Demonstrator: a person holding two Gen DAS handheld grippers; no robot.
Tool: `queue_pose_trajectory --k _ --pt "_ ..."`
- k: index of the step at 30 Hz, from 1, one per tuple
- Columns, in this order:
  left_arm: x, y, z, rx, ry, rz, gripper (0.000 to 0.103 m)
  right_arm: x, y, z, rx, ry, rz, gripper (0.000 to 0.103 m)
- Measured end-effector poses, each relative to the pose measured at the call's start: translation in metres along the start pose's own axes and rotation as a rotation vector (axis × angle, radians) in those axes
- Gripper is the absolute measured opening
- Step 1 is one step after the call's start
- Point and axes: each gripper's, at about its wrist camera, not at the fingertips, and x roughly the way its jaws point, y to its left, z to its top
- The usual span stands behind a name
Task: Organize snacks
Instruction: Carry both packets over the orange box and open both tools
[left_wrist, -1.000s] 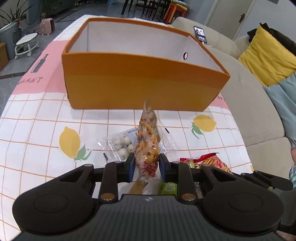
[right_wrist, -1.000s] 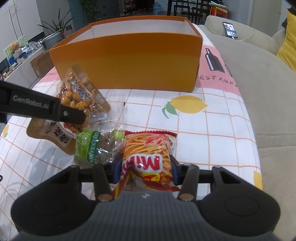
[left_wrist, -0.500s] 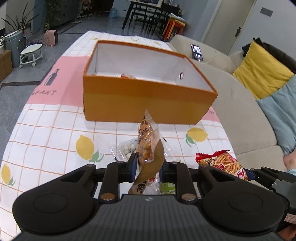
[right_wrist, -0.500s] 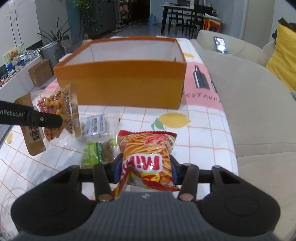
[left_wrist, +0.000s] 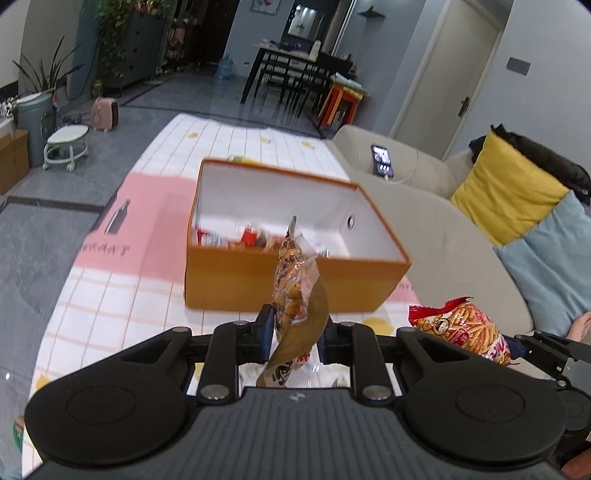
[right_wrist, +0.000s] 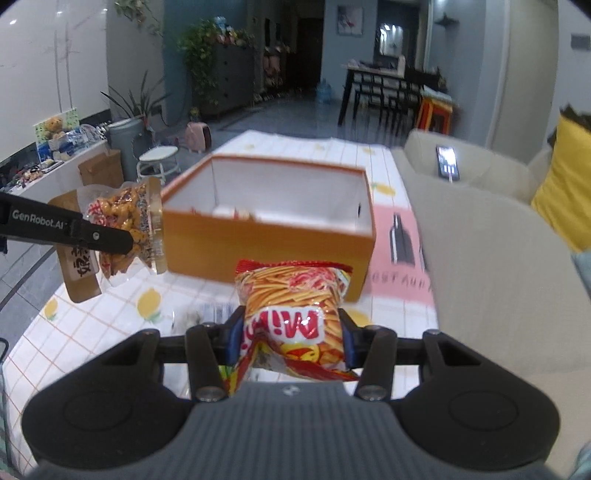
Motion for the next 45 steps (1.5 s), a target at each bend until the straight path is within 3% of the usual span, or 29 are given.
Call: queue_pose_trajectory --k 8,18,25,30,40,45 --pt "0.005 -0.01 0.046 0.047 -0.055 -0.029 0.025 -0.002 -0.012 0.052 -0.049 -0.077 0.03 0.047" --pt "0.039 -0.009 0.096 0.063 -0.066 -0.041 0.025 0.039 -0.032 0.116 -0.087 -0.118 0.05 0.047" --pt "0.088 -0.001 0.121 0.034 0.002 -0.056 0.025 0.104 -0.047 0.146 -0.06 -0.025 0.084 0.047" --pt "0.135 -0.003 0.127 0.019 0.08 -0.075 0.025 0.158 -0.052 0.157 -0.119 0.057 0.081 0.047" --pt "0.223 0.005 0.11 -0.04 0.255 -0.08 0.025 0.254 -0.06 0.145 -0.25 0.247 0.072 0.047" --pt "0.252 0.011 0.106 -0.083 0.327 -0.065 0.025 0.282 -0.061 0.142 -0.273 0.303 0.072 0.047"
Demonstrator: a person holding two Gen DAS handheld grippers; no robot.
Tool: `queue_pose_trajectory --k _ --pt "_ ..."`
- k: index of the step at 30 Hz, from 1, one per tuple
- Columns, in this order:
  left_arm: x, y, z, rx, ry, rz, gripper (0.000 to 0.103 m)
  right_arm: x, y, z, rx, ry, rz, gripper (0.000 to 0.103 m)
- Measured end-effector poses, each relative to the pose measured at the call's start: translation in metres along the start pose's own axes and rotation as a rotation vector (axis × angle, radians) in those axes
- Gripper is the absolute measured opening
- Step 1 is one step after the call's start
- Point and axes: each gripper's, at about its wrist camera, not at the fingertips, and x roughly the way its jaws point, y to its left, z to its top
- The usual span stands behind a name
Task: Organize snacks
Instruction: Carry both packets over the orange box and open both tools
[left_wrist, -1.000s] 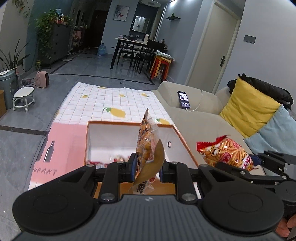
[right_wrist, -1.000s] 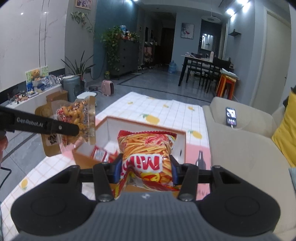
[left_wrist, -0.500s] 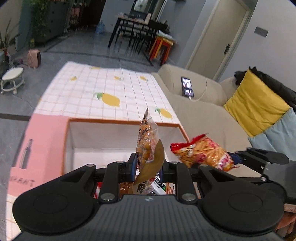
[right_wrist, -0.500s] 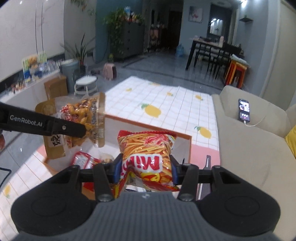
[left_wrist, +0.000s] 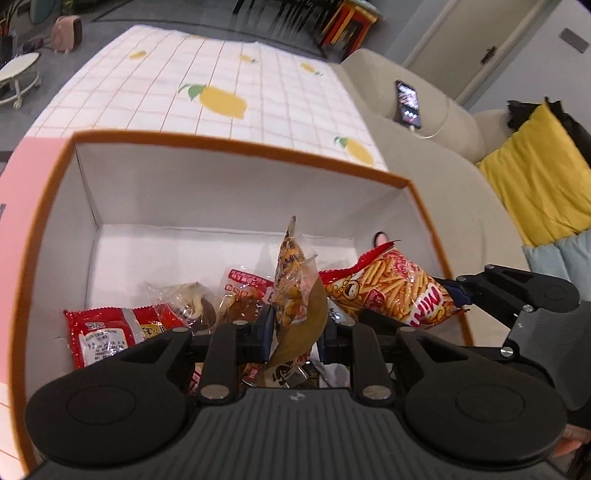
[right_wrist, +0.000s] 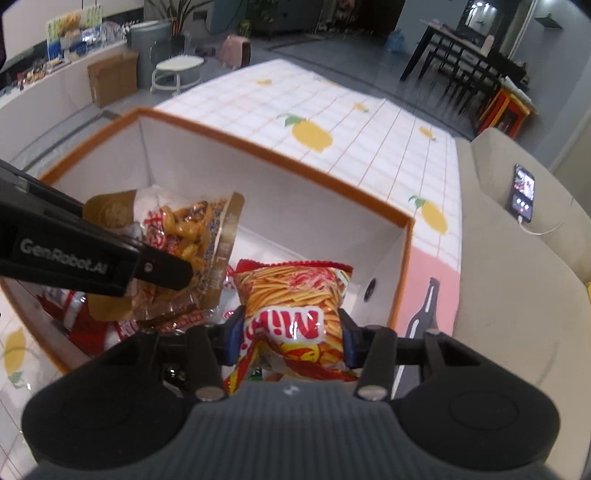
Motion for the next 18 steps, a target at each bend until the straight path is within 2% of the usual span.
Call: queue_pose_trajectory --k 13,16,17,18 --pt "0.015 0.0 0.003 0.006 0.042 0.037 0.025 0.018 0.007 -0.001 -0.058 0.049 -0.027 0.048" --pt "0.013 -0.006 0.005 0.03 0.046 0.055 0.026 0.014 0.009 -0.001 -0.063 0.039 -0.035 0.058" --pt "0.011 -0.007 0.004 0.036 0.036 0.064 0.029 0.013 0.008 0.0 -0.058 0.033 -0.034 0.062" --pt "0.008 -0.008 0.004 0.039 0.026 0.072 0.04 0.01 0.008 0.001 -0.052 0.031 -0.031 0.064"
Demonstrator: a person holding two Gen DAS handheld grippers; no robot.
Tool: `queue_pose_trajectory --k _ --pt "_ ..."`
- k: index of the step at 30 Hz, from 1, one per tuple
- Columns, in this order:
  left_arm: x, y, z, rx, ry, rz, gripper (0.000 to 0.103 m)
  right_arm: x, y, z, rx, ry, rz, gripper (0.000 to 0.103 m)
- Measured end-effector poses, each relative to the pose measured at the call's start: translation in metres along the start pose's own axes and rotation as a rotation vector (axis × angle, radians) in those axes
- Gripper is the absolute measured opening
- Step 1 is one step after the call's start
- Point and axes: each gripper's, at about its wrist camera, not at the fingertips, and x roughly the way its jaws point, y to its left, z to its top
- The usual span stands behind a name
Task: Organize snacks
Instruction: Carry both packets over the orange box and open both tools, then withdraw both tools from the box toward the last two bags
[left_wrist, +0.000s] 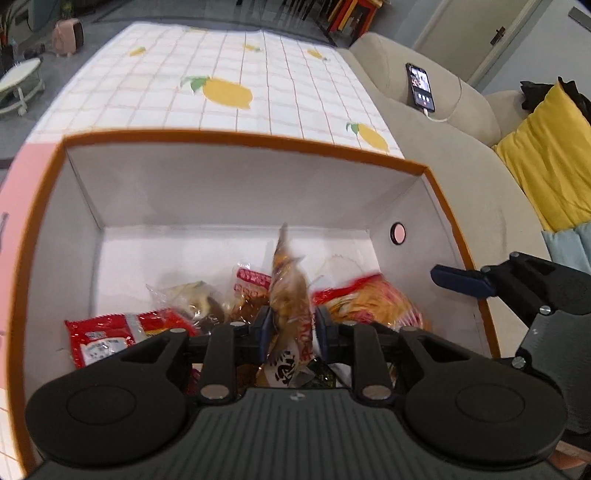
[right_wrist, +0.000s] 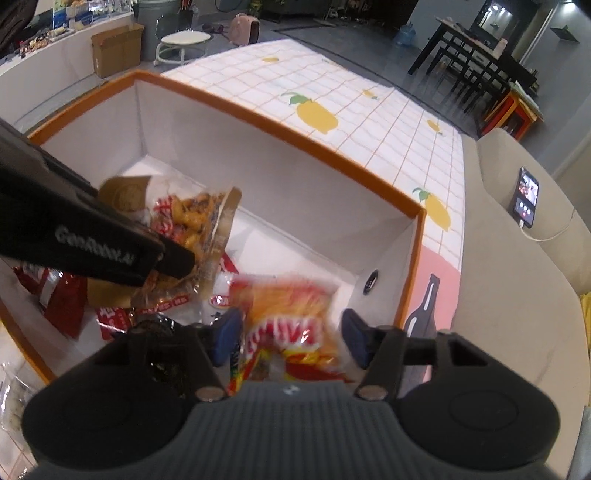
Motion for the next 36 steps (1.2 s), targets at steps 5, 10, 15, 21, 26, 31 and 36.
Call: queue_pose_trajectory --k 5,10,15,21,26,31,36 --pt "-0.018 -0.002 0.0 -0.001 -0.054 0.009 0.065 -0.01 0.0 0.001 0.022 -0.002 -0.003 0.069" --pt "-0.041 -0.01 -0.003 0.047 -0.122 0.032 0.068 -0.02 0.004 -0.001 0.026 0.004 -0.004 0.074" --pt "-0.072 -0.021 -0.011 0.108 -0.208 0.064 0.068 -0.039 0.01 -0.002 0.018 -0.013 -0.008 0.077" --pt "-0.112 -0.028 -0.026 0.128 -0.3 0.08 0.068 -0.073 0.013 -0.004 0.072 -0.054 0.007 0.078" --pt "-0.146 -0.033 -0.047 0.149 -0.377 0.087 0.068 -0.109 0.014 -0.015 0.165 -0.1 0.01 0.078" --pt "-0.174 -0.037 -0.073 0.182 -0.445 0.109 0.068 -0.15 0.017 -0.035 0.308 -0.165 0.032 0.078" --pt "-0.195 -0.036 -0.099 0.186 -0.455 0.162 0.068 -0.188 0.027 -0.062 0.436 -0.244 0.066 0.078"
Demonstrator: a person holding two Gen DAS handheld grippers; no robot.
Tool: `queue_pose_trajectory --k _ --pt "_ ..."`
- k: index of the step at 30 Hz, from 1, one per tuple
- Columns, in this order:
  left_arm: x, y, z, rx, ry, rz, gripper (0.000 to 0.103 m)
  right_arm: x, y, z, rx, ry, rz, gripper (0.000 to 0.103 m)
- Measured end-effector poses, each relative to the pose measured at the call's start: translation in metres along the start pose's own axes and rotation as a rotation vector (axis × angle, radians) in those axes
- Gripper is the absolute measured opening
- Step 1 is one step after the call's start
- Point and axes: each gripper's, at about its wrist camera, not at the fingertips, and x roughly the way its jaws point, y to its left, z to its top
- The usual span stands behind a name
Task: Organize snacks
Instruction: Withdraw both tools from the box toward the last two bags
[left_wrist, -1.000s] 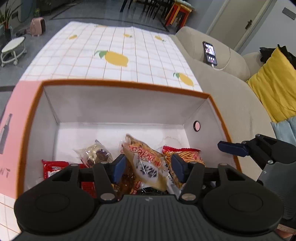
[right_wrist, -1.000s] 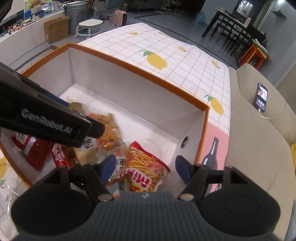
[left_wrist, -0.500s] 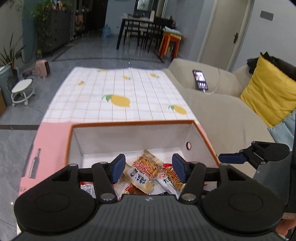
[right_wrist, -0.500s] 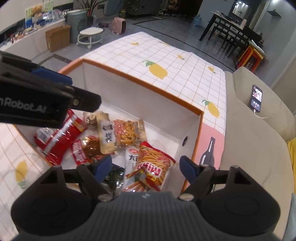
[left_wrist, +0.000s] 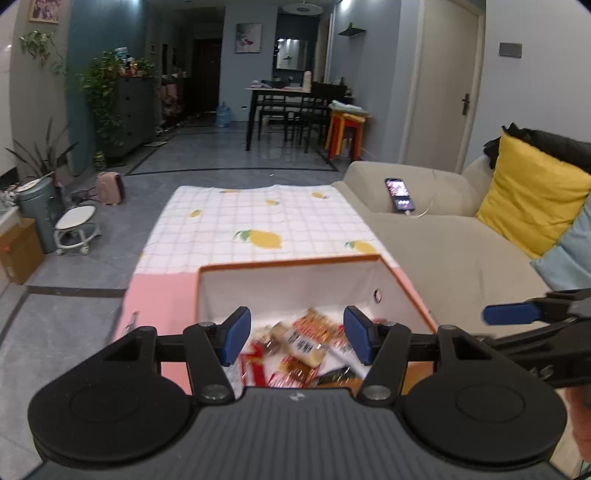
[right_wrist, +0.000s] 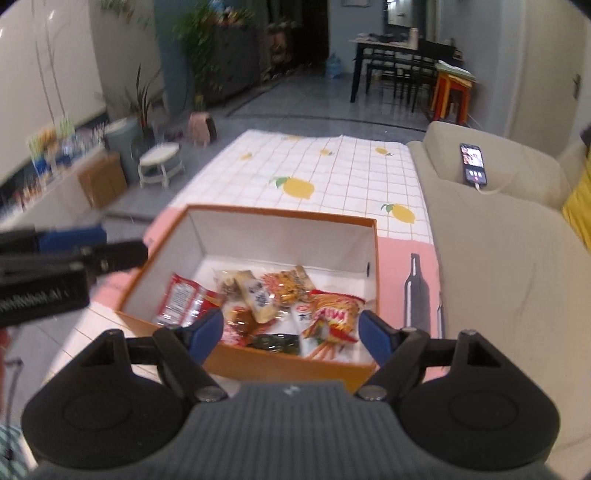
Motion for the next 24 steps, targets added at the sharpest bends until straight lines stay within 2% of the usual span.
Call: queue_pose_trajectory --k 6,10,16,20,24 --pt "-0.034 -0.002 -0.026 0.024 0.019 0.046 0.068 -0.043 0.011 -0.036 0.074 -0.086 0.005 0.077" --pt "-0.046 -0.003 -0.044 0.02 0.079 0.057 0.068 -0.064 0.019 -0.063 0.127 -0.109 0.0 0.077" --pt "-0.054 -0.006 -0.077 0.034 0.136 0.072 0.068 -0.083 0.038 -0.113 0.1 -0.141 -0.053 0.077" --pt "-0.055 -0.004 -0.095 0.025 0.164 0.079 0.067 -0.083 0.047 -0.143 0.065 -0.12 -0.07 0.076" --pt "-0.051 -0.002 -0.113 0.016 0.192 0.077 0.067 -0.078 0.047 -0.168 0.092 -0.074 -0.065 0.076"
